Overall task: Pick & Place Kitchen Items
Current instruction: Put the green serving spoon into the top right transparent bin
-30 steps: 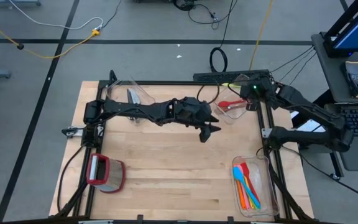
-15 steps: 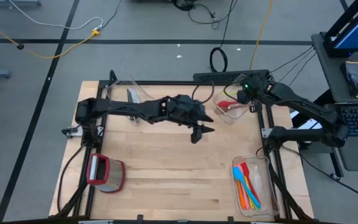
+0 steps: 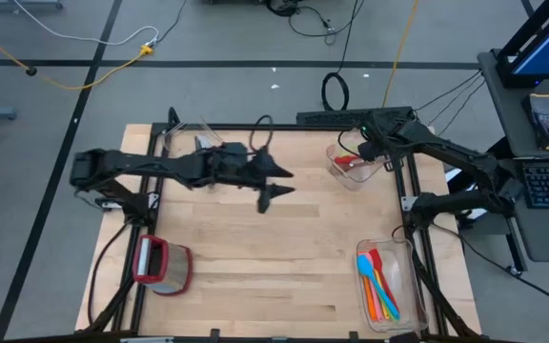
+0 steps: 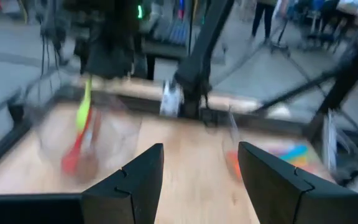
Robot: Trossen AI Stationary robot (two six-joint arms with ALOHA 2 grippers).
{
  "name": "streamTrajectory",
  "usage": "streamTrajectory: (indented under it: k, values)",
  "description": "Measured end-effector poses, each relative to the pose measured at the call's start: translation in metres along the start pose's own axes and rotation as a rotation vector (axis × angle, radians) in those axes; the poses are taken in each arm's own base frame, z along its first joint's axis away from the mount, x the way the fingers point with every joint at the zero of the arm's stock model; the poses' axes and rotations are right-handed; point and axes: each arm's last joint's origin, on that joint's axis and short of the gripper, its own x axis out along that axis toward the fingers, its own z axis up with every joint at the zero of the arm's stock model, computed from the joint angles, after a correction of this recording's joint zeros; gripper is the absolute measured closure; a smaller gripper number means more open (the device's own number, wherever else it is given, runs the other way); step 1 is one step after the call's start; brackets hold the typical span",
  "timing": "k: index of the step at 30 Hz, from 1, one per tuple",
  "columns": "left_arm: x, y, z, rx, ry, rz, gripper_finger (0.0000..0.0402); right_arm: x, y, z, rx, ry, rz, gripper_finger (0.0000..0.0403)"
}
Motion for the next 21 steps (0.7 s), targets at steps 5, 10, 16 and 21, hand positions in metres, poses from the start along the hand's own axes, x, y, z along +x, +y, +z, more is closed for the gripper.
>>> streamTrajectory:
  k: [5, 10, 16, 21]
  values:
    - [-0.028, 0.002, -0.005, 0.019, -0.005, 0.017, 0.019, 0.016, -0.005, 0.003, -0.042, 0.024, 0.05, 0.0378]
    - [-0.049, 0.005, -0.006, 0.064, -0.022, 0.032, 0.019, 0.033, -0.009, 0.006, -0.029, 0.076, 0.081, 0.0378]
    - [-0.067, 0.011, -0.009, 0.071, -0.048, 0.043, 0.019, 0.047, -0.01, 0.007, -0.001, 0.135, 0.121, 0.0377]
    - [-0.086, 0.013, -0.021, 0.057, -0.053, 0.056, 0.019, 0.054, -0.009, 0.01, 0.015, 0.132, 0.152, 0.0377]
